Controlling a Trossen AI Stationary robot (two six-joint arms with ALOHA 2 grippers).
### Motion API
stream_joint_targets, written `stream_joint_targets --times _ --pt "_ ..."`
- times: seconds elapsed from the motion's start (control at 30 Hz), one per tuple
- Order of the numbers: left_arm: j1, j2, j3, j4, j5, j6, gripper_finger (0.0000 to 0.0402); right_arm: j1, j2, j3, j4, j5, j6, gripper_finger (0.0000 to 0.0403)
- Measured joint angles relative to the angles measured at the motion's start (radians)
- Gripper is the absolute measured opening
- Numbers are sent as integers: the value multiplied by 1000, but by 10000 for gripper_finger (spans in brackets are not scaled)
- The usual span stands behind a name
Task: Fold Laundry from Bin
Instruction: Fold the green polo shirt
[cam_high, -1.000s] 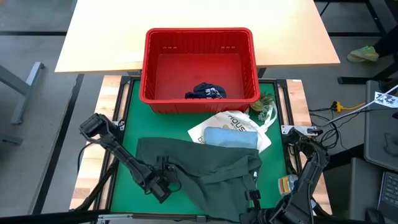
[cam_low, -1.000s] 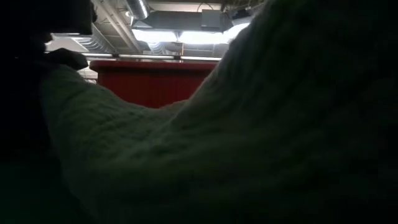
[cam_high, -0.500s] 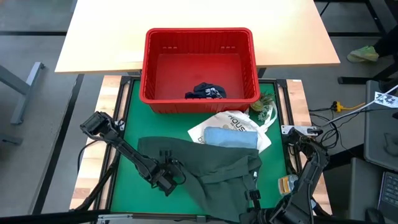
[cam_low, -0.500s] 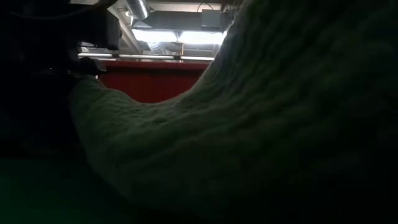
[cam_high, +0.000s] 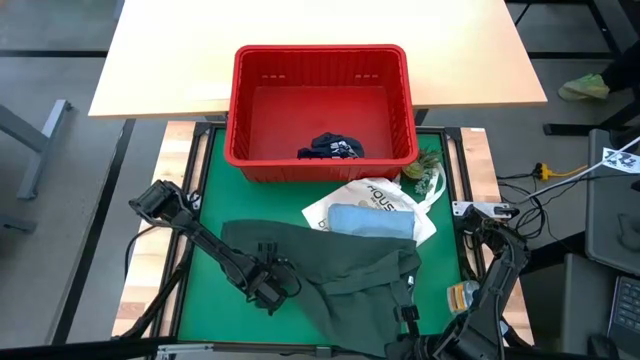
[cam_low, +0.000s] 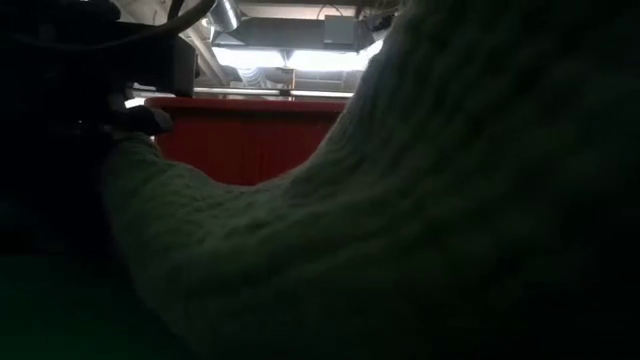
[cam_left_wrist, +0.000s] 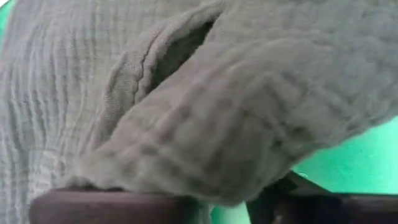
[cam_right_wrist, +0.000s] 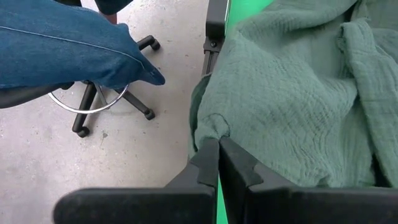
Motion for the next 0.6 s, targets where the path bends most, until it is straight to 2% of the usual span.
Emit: stream_joint_targets --times 0.17,0.4,0.6 --pt "0 2 0 0 14 -16 10 0 0 0 0 0 -1 5" --pt "-4 -14 -3 3 31 -54 3 0 0 0 0 0 0 5" --pt "-37 -117 -7 -4 104 -87 2 0 0 0 2 -2 0 5"
